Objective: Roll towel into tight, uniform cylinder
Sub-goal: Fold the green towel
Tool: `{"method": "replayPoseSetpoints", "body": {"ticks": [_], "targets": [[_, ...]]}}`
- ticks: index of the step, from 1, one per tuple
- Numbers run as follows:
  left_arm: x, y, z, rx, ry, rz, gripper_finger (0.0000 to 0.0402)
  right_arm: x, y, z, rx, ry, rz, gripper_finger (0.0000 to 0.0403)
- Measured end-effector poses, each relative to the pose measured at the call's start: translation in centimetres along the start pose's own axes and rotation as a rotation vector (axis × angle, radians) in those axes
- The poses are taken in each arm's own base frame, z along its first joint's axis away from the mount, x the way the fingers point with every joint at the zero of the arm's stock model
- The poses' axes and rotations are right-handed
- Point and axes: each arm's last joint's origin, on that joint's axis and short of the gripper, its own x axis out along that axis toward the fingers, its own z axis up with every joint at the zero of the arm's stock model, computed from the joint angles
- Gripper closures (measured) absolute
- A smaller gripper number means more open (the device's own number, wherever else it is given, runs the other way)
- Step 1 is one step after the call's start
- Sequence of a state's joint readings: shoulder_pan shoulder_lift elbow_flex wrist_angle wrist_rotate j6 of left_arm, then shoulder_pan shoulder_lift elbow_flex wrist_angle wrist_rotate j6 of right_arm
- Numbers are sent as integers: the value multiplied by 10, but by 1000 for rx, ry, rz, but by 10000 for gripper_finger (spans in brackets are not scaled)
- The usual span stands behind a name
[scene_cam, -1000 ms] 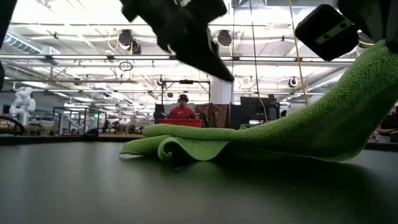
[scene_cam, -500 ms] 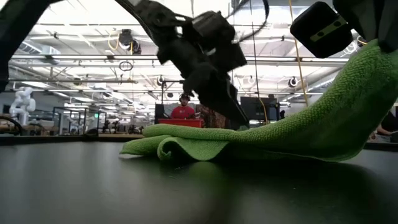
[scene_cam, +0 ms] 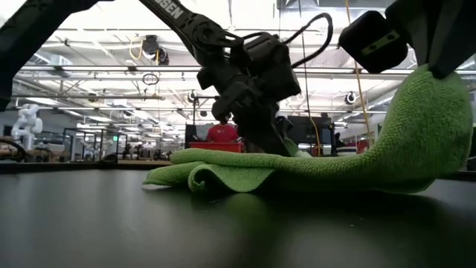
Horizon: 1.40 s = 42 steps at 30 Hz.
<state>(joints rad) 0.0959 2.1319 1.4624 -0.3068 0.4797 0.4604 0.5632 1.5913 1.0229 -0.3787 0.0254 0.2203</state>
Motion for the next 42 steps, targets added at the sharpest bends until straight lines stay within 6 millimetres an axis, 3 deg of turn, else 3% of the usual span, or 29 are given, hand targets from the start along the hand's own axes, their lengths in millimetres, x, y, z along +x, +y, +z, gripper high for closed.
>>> {"method": "replayPoseSetpoints", "body": {"ticks": [4,13,18,22,26,32,42], "targets": [[-1,-1,2,18,-13,0,361,0,0,0,2,2,-1,403],[-4,-11,3,16,42,-15,390,-1,-3,-10,57,101,-55,403],[-32,-25,20,36,84,74,397,-2,-8,-18,75,177,-130,403],[-71,-48,42,81,77,159,398,-13,-14,-19,87,185,-175,403],[-117,-77,62,129,52,269,398,-36,-17,-10,66,132,-270,403],[-180,-128,82,145,-52,392,399,-92,-16,16,3,-42,-418,403],[-251,-211,91,199,-250,534,399,-198,7,43,-118,-342,-428,403]]}}
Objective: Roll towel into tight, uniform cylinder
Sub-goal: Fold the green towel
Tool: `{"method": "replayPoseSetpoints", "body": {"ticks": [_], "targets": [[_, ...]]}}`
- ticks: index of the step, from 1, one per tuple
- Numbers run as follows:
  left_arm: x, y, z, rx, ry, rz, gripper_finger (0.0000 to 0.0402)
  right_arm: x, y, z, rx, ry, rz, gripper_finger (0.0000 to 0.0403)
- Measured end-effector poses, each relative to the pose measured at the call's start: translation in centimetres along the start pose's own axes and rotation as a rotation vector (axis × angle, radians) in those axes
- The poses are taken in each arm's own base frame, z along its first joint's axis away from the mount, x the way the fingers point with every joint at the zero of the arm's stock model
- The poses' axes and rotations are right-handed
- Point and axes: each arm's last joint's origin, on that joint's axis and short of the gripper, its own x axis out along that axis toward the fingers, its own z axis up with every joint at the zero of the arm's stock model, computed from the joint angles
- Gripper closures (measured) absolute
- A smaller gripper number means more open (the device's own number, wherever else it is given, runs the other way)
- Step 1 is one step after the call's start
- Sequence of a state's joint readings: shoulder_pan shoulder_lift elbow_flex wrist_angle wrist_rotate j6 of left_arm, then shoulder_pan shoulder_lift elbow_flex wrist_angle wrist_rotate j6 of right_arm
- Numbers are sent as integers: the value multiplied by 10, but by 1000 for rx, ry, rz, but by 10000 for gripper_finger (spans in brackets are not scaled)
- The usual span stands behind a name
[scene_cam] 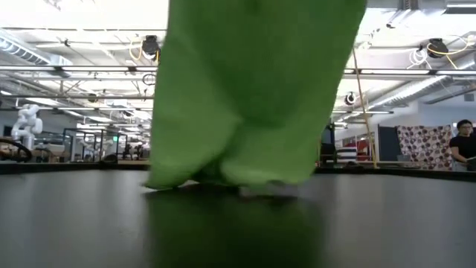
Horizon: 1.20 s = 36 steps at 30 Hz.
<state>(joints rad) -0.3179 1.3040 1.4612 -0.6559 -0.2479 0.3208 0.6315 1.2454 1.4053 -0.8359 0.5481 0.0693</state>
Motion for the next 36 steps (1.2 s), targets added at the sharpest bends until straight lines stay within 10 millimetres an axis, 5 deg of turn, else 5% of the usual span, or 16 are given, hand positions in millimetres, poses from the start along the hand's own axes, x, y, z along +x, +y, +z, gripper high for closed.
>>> {"method": "replayPoseSetpoints", "body": {"ticks": [10,21,36], "targets": [[-41,-32,16,20,-131,-43,400,-51,-1,30,-48,-180,148,403],[-57,-63,26,44,-209,-85,400,-52,19,32,-47,-191,292,403],[-23,-68,27,69,-134,-10,400,-49,24,33,-67,-191,332,403]]}}
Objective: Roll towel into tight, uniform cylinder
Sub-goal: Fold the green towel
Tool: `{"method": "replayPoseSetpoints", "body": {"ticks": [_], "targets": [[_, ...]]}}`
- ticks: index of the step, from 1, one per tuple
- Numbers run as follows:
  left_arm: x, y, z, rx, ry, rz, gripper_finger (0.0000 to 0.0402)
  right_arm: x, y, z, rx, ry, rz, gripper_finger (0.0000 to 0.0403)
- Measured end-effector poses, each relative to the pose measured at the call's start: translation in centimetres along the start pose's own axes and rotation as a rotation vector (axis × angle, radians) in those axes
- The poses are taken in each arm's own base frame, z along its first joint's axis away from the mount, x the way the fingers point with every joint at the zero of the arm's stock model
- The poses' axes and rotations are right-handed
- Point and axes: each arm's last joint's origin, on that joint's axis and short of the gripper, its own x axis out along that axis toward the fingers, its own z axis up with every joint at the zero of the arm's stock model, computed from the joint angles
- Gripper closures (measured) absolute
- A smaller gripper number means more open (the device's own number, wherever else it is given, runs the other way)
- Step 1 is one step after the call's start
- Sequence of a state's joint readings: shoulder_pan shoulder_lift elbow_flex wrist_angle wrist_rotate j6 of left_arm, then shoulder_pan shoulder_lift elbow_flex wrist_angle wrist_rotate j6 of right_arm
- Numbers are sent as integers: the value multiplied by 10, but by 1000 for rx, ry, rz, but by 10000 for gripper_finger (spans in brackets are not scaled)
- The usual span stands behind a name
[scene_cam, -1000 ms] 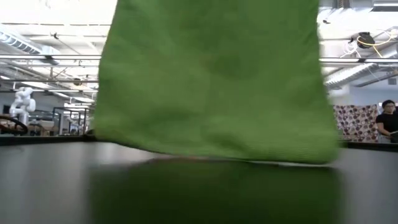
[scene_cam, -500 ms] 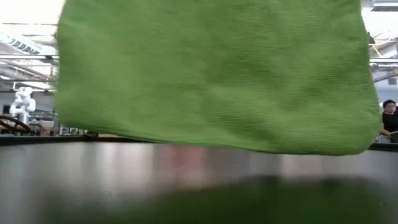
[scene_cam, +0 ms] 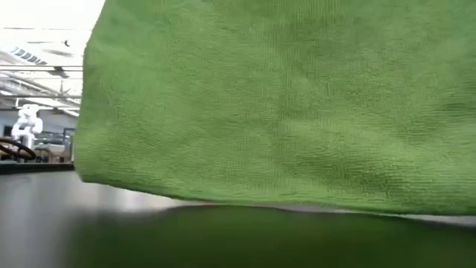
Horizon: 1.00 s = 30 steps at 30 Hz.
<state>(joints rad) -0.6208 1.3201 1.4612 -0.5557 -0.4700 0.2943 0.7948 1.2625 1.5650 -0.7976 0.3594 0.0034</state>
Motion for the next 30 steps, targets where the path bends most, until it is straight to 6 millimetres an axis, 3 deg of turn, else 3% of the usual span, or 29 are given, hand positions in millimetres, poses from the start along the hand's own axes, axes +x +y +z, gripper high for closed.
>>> {"method": "replayPoseSetpoints", "body": {"ticks": [21,26,30], "targets": [[-9,-10,14,49,-126,-38,400,-1,6,8,-100,-84,101,403],[-3,0,7,15,-42,76,400,2,-6,-5,-51,55,-67,403],[23,14,-13,-38,122,140,400,8,-25,-19,47,185,-182,403]]}}
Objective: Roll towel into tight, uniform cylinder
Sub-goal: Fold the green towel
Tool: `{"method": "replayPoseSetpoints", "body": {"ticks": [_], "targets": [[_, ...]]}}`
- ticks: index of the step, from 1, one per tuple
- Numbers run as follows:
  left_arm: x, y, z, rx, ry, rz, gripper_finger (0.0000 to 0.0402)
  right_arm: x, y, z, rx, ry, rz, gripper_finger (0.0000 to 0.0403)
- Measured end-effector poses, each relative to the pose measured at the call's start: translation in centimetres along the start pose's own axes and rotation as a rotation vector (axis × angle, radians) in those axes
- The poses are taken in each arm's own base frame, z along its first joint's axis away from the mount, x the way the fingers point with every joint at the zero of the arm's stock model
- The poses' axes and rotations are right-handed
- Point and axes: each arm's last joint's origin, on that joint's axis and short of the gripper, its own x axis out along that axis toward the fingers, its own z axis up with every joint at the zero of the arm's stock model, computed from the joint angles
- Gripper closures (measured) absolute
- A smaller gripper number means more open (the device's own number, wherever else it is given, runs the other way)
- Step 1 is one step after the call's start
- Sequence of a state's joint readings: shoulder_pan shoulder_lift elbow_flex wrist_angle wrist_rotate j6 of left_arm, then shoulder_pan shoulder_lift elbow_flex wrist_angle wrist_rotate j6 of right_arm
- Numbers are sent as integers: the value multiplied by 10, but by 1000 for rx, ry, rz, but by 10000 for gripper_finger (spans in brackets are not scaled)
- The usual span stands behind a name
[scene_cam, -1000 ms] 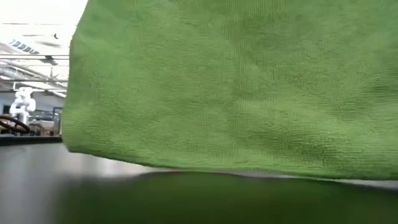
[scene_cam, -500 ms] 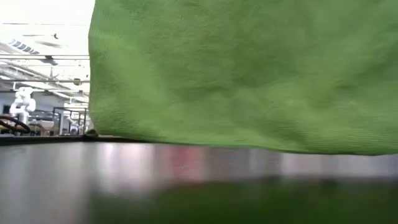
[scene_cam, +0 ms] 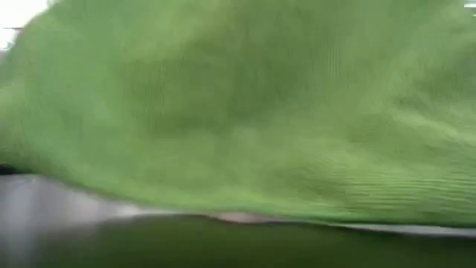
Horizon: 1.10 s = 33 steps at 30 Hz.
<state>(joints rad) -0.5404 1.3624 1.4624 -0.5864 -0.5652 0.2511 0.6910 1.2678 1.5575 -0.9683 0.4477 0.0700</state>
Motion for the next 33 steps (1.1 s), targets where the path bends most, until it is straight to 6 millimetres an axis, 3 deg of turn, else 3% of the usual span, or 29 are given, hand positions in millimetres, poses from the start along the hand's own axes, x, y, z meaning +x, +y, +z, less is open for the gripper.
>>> {"method": "replayPoseSetpoints", "body": {"ticks": [5,13,19,23,27,33], "targets": [[47,7,-26,-8,228,52,400,27,-19,-15,87,162,-104,403],[128,18,-73,-15,504,107,395,89,-48,-49,163,390,-253,403],[171,33,-115,-47,691,165,307,130,-69,-97,223,613,-373,372],[188,46,-138,-103,779,211,226,143,-77,-125,268,714,-418,323],[192,55,-146,-173,792,224,157,144,-80,-143,363,751,-467,270],[189,59,-141,-231,745,186,113,139,-73,-142,409,712,-461,218]]}}
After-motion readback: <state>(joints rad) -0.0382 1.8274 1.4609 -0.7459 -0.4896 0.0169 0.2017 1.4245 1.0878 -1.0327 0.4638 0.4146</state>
